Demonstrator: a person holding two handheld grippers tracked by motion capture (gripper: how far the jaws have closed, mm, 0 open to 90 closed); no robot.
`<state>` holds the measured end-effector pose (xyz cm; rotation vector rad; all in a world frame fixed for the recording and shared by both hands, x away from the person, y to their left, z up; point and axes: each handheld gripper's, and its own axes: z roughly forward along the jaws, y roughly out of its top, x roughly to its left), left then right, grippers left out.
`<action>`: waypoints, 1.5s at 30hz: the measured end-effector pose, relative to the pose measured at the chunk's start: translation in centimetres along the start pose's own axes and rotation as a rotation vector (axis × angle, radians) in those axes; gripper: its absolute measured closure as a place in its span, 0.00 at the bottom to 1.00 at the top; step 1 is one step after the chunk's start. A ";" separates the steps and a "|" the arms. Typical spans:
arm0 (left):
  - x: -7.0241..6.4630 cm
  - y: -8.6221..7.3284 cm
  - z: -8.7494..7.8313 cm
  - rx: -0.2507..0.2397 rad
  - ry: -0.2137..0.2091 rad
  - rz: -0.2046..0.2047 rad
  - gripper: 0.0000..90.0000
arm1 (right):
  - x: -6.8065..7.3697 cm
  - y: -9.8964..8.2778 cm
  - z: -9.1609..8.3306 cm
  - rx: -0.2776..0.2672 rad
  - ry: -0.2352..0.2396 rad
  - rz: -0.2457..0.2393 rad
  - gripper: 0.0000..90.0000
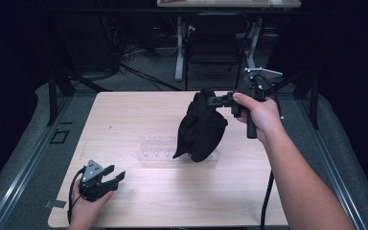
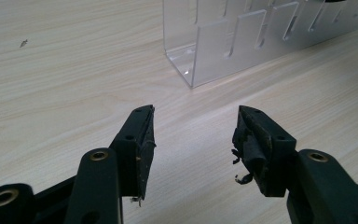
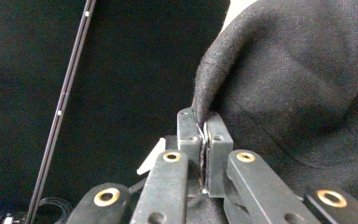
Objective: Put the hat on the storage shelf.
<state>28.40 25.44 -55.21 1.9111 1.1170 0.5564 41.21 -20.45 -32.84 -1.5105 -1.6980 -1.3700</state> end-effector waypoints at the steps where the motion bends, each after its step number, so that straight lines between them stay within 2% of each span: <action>1: 0.0 0.0 0.0 -0.003 -0.001 -0.001 0.53 | 0.0 0.0 0.1 0.000 0.002 -0.001 0.98; 8: -0.3 0.4 0.3 0.000 -0.011 0.014 0.53 | 0.6 0.1 1.3 0.006 0.022 -0.023 0.98; 14: -1.0 1.3 0.1 -0.017 -0.047 0.023 0.53 | 0.8 0.2 2.4 0.003 0.046 -0.023 0.98; 19: -2.1 2.6 -0.1 -0.039 -0.096 0.045 0.54 | 0.9 0.3 2.9 0.003 0.057 -0.022 0.97; 23: -3.0 3.5 0.2 -0.034 -0.111 0.090 0.55 | 1.2 0.3 3.4 0.004 0.061 -0.028 0.97; 34: -4.9 6.4 1.4 -0.065 -0.170 0.089 0.57 | 1.6 0.2 4.9 0.015 0.093 -0.023 0.97; 39: -6.2 7.4 1.7 -0.071 -0.196 0.112 0.59 | 1.9 0.1 5.4 0.026 0.097 -0.026 0.96; 45: -7.4 8.5 2.2 -0.068 -0.206 0.149 0.59 | 2.1 0.2 5.8 0.025 0.099 -0.023 0.96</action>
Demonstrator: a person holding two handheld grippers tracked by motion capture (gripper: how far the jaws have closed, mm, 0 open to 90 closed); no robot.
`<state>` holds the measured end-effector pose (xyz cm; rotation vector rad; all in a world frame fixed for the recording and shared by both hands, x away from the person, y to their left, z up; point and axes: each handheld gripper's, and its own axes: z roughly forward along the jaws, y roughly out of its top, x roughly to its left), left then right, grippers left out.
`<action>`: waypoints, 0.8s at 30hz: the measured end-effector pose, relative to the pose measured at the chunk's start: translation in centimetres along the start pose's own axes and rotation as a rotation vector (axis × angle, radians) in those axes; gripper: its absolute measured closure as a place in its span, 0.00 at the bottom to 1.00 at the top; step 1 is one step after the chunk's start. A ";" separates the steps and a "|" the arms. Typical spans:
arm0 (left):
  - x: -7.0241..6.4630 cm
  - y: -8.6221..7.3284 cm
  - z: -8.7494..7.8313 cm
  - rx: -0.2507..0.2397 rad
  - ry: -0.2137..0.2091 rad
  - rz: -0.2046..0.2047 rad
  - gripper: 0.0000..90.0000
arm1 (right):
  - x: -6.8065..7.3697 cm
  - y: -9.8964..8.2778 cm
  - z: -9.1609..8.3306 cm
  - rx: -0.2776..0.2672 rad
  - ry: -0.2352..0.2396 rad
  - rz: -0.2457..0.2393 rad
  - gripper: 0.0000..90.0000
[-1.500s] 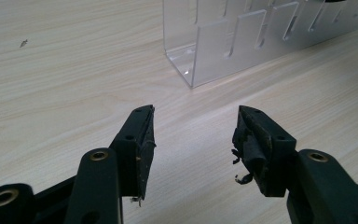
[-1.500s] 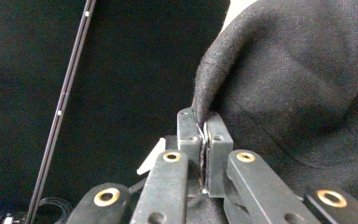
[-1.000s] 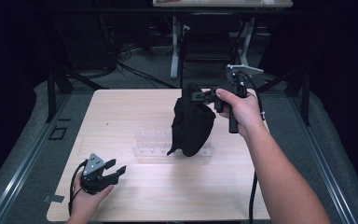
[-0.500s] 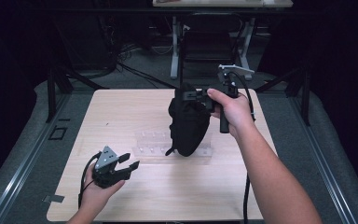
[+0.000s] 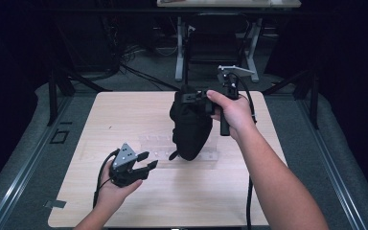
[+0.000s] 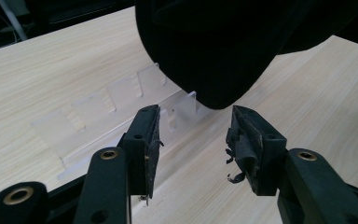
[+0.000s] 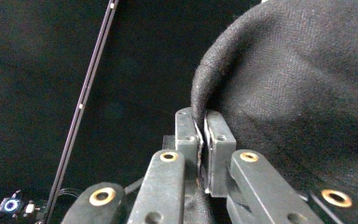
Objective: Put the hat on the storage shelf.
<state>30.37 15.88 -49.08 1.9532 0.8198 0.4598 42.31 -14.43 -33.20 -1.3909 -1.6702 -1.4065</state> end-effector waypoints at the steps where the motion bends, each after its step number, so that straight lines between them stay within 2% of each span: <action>1: -0.1 0.2 0.2 0.001 -0.013 0.002 0.60 | 0.0 0.0 0.1 -0.001 0.000 -0.003 0.96; 5: -1.0 1.2 0.6 -0.016 -0.024 0.013 0.64 | 0.1 -0.1 0.4 0.004 0.005 -0.005 0.96; 7: -1.4 1.5 0.6 -0.033 -0.047 0.014 0.65 | 0.2 -0.1 0.5 0.004 0.002 -0.007 0.96; 13: -2.6 2.2 1.2 -0.038 -0.083 0.030 0.68 | 0.2 -0.4 0.8 -0.011 0.011 -0.004 0.96; 17: -3.0 2.3 1.7 -0.029 -0.074 0.064 0.71 | 0.3 -0.6 0.9 -0.016 0.011 -0.002 0.96; 24: -3.0 2.9 2.0 -0.038 -0.073 0.069 0.79 | 0.7 -0.6 1.4 -0.003 0.008 -0.010 0.95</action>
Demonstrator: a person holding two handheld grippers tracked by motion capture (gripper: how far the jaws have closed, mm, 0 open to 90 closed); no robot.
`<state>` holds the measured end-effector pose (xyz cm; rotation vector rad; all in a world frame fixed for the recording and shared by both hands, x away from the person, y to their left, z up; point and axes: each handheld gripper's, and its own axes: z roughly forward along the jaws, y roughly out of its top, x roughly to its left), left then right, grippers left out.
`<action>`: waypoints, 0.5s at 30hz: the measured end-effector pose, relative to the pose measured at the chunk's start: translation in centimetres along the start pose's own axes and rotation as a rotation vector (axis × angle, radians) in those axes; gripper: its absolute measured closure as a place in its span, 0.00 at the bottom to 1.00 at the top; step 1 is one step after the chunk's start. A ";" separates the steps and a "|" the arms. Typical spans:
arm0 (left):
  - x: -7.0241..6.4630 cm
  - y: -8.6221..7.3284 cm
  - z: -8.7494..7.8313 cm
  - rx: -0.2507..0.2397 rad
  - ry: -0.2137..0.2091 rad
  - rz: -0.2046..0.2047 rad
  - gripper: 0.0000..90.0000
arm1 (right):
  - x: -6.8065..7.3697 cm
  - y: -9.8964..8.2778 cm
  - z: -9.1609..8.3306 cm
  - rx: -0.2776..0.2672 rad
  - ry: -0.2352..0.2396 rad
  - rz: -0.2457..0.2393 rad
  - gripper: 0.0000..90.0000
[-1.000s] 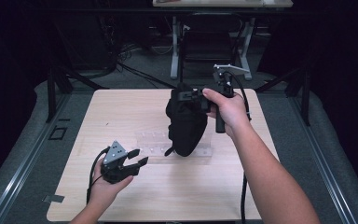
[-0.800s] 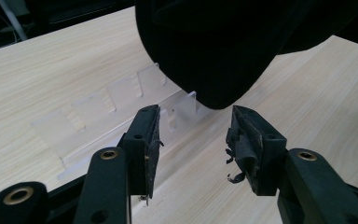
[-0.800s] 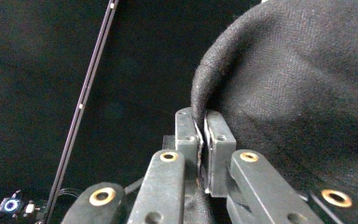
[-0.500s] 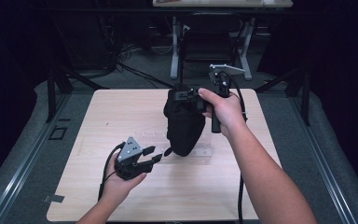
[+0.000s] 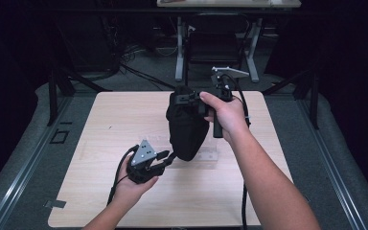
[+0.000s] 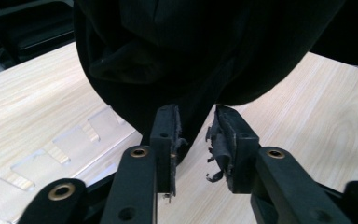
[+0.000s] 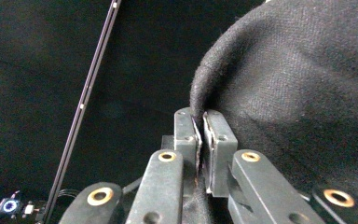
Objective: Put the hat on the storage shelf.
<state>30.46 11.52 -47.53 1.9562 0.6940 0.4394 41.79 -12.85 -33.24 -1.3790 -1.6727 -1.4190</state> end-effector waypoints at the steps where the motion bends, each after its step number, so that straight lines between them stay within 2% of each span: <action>1: 0.0 0.0 0.0 -0.004 0.000 0.000 0.80 | 0.0 0.0 0.1 0.003 0.000 -0.004 0.95; 8: -0.1 0.2 0.2 -0.008 0.009 0.007 0.85 | 0.2 0.0 0.8 0.007 0.007 -0.001 0.95; 15: -0.3 0.1 0.2 -0.002 0.026 0.043 0.90 | 0.3 0.0 1.3 0.011 0.010 -0.005 0.93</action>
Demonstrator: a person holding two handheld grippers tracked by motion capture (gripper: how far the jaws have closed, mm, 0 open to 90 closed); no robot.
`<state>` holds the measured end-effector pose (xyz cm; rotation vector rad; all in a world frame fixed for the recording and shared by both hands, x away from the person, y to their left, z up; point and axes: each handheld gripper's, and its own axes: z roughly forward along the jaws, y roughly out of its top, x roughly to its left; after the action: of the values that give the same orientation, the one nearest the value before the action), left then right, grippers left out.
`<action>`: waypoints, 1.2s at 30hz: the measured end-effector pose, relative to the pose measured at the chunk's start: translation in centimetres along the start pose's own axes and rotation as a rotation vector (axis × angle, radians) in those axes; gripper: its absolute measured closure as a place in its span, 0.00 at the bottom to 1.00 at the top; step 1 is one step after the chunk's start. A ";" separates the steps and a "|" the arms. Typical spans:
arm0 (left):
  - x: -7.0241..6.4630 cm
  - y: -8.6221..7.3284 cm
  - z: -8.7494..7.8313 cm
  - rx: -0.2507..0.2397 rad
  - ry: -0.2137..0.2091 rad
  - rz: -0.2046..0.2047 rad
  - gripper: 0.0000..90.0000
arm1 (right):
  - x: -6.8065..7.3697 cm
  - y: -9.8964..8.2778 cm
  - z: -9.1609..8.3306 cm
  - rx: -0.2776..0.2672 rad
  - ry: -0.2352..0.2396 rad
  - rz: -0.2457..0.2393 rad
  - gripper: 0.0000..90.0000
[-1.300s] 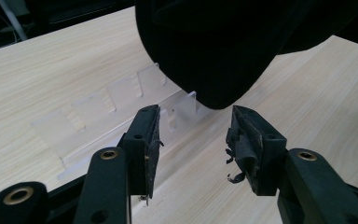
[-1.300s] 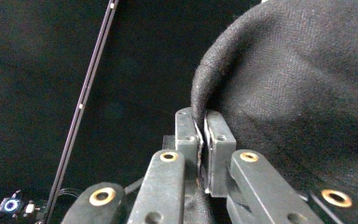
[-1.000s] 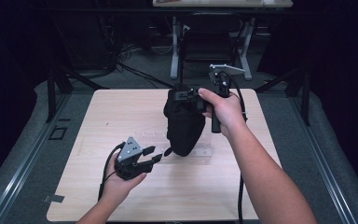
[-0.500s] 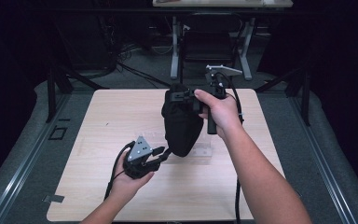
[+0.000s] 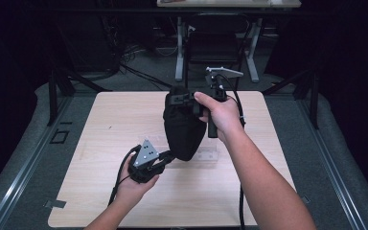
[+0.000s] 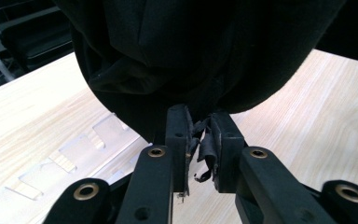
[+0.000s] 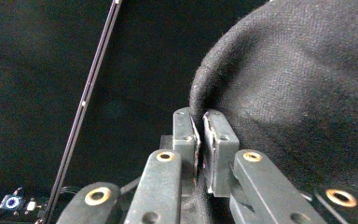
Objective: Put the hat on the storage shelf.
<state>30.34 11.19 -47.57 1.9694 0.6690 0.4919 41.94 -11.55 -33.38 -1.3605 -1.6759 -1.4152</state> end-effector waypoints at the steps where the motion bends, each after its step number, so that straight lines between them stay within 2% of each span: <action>1: 0.0 -0.1 0.0 -0.004 0.000 -0.003 0.90 | 0.0 0.0 0.0 0.004 0.001 0.001 0.93; 8: 0.3 -0.2 -0.2 -0.001 0.012 0.008 0.92 | 0.6 0.0 0.4 0.009 0.004 -0.016 0.87; 13: 0.7 -0.5 -0.3 0.008 0.039 0.004 0.94 | 1.2 0.0 -0.1 0.002 -0.002 -0.044 0.84; 15: 1.1 -0.8 -0.3 0.019 0.042 -0.004 0.95 | 1.4 -0.1 -0.4 -0.007 0.000 -0.041 0.84; 23: 1.2 -2.1 0.3 0.085 0.062 0.018 0.94 | 1.1 -0.6 -1.9 -0.010 -0.032 -0.063 0.84; 25: 1.3 -2.5 0.2 0.077 0.066 0.020 0.94 | 1.0 -0.8 -2.2 -0.014 -0.044 -0.067 0.84; 30: 1.7 -3.1 0.0 0.087 0.074 0.015 0.94 | 0.5 -1.2 -3.2 -0.015 -0.065 -0.079 0.84; 34: 2.0 -3.4 -0.1 0.109 0.092 -0.019 0.93 | 0.2 -1.7 -4.1 -0.019 -0.087 -0.089 0.84; 35: 1.9 -3.4 -0.2 0.118 0.091 -0.019 0.93 | 0.3 -1.8 -4.3 -0.019 -0.099 -0.099 0.84; 36: 1.9 -3.5 -0.3 0.130 0.093 -0.001 0.93 | 0.3 -2.0 -4.6 -0.016 -0.116 -0.107 0.84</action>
<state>30.72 13.94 -50.41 2.0776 0.7780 0.5540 39.15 -15.60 -32.50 -1.4039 -1.8398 -1.4365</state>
